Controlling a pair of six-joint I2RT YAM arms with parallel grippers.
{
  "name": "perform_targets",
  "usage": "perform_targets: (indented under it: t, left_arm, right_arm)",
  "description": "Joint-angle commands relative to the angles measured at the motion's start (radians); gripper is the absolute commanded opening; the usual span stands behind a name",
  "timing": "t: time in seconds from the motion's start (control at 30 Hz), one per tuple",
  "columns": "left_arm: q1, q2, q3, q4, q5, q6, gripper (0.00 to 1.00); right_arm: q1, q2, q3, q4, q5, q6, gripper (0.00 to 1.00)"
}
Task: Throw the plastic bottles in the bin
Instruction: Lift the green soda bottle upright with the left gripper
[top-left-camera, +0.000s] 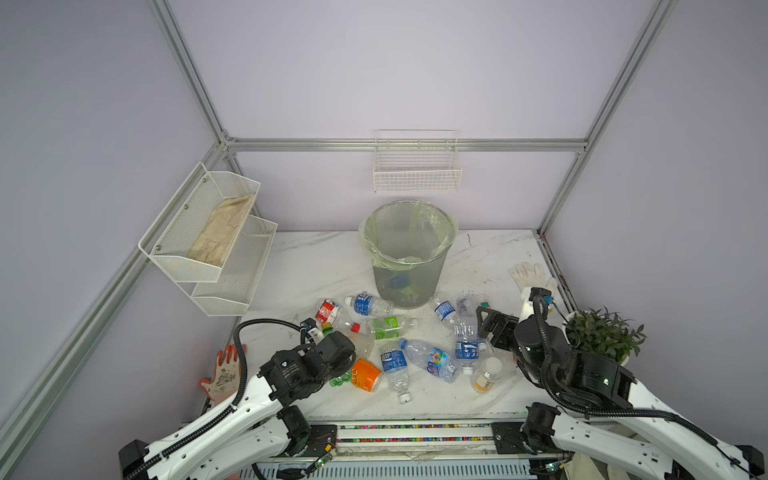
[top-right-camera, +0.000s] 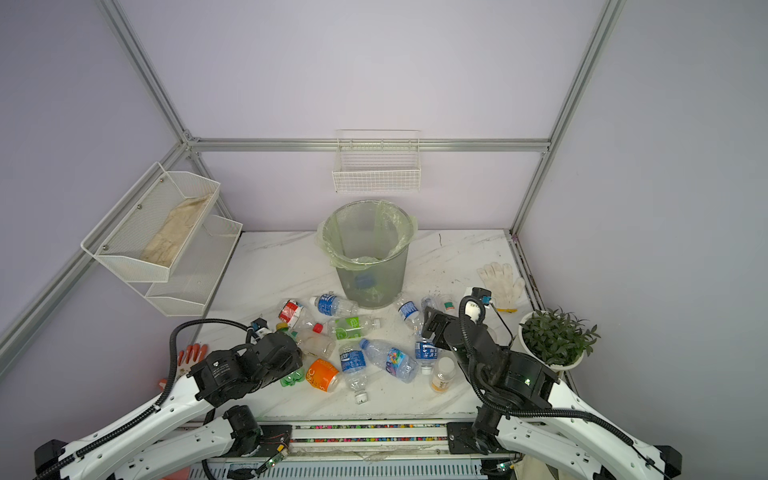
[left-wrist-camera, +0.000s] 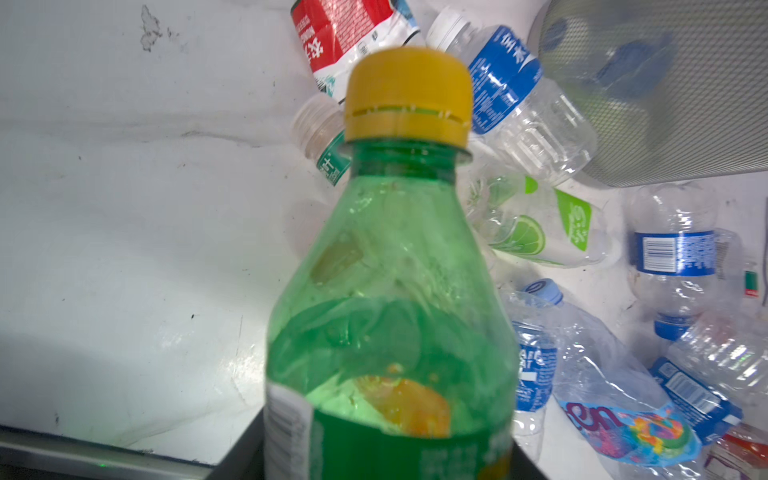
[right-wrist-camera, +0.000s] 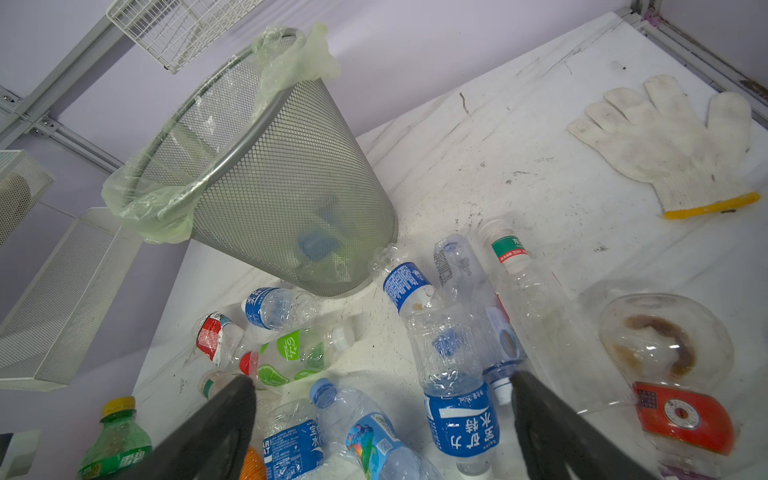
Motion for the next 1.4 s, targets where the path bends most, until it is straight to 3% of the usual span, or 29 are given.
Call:
perform_targets:
  t: [0.0, 0.17, 0.4, 0.5, 0.7, 0.83, 0.93, 1.03, 1.37]
  left_arm:
    - [0.003, -0.023, 0.158, -0.004, -0.082, 0.075, 0.26]
    - [0.004, -0.005, 0.284, 0.027, -0.120, 0.183, 0.22]
    - [0.004, 0.052, 0.436, 0.144, -0.115, 0.374, 0.05]
    - [0.002, 0.093, 0.532, 0.191, -0.096, 0.484, 0.04]
    - [-0.006, 0.246, 0.894, 0.250, -0.069, 0.794, 0.00]
    - [-0.008, 0.308, 1.070, 0.294, 0.010, 0.961, 0.00]
    - [-0.009, 0.251, 1.056, 0.443, 0.114, 1.098, 0.00]
    - [-0.008, 0.162, 0.985, 0.589, 0.153, 1.160, 0.00]
    - [-0.008, 0.105, 0.929, 0.665, 0.149, 1.224, 0.00]
  right_arm:
    - [0.003, -0.012, -0.014, -0.015, 0.021, 0.023, 0.97]
    - [0.005, -0.018, -0.018, -0.014, 0.021, 0.025, 0.97]
    - [0.005, -0.037, -0.041, 0.016, -0.025, 0.004, 0.97]
    - [0.004, -0.040, -0.047, 0.013, -0.029, 0.003, 0.97]
    - [0.006, -0.046, -0.056, 0.015, -0.034, -0.002, 0.97]
    - [0.003, -0.052, -0.070, 0.013, -0.032, 0.000, 0.97]
    - [0.005, -0.063, -0.083, 0.015, -0.049, -0.016, 0.97]
    - [0.005, -0.090, -0.099, 0.038, -0.065, -0.038, 0.97]
    - [0.003, -0.061, -0.063, 0.043, -0.002, -0.069, 0.97]
